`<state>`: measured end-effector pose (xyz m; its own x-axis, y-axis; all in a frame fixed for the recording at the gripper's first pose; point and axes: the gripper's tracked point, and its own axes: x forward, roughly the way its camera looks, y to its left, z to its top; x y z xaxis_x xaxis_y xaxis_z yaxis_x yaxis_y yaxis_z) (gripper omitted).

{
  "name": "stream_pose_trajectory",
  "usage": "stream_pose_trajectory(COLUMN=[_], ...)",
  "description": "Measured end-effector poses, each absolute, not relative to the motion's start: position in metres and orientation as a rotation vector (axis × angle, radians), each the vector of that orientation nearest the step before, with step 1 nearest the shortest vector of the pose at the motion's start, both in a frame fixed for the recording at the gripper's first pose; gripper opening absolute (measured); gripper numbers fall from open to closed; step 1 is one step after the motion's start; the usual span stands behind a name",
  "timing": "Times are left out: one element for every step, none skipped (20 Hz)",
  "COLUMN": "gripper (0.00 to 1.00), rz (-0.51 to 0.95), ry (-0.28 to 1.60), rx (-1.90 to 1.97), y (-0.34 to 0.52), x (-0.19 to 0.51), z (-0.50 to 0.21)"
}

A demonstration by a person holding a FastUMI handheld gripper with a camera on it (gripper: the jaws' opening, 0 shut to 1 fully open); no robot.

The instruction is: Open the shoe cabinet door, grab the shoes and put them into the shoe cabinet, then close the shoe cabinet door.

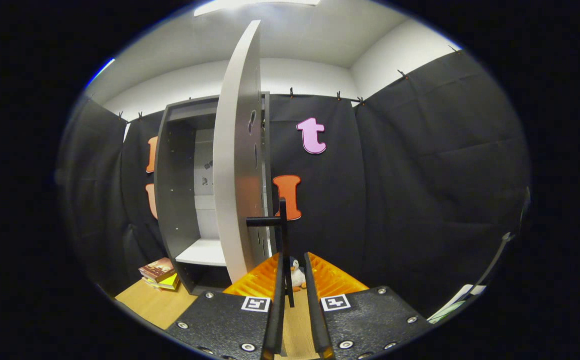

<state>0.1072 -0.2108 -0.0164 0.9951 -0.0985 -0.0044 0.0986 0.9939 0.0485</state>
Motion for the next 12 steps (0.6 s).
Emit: stream_pose_trajectory(gripper=[0.23,0.24,0.27,0.3,0.31,0.32,0.34,0.35,0.42,0.5,0.59,0.68], rz=[-0.092,-0.093,-0.092,-0.089,-0.091,-0.093,-0.096,-0.106,-0.118,-0.126,-0.133,-0.139], ry=[0.01,0.013,0.004,-0.007,-0.011,-0.011,-0.01,-0.007,-0.01,-0.023,-0.038,-0.05], rx=[0.045,0.038,0.028,0.015,-0.001,-0.01,-0.014,-0.016,-0.015,-0.014,-0.017,-0.023], y=[-0.214,-0.217,-0.218,-0.216,-0.217,-0.215,-0.214,-0.212,-0.211,-0.206,-0.2,-0.193], x=[0.107,0.104,0.1,0.096,0.091,0.086,0.08,0.074,0.066,0.06,0.054,0.047], z=[-0.016,-0.015,-0.013,-0.01,-0.009,-0.009,-0.007,-0.004,-0.001,0.006,0.014,0.021])
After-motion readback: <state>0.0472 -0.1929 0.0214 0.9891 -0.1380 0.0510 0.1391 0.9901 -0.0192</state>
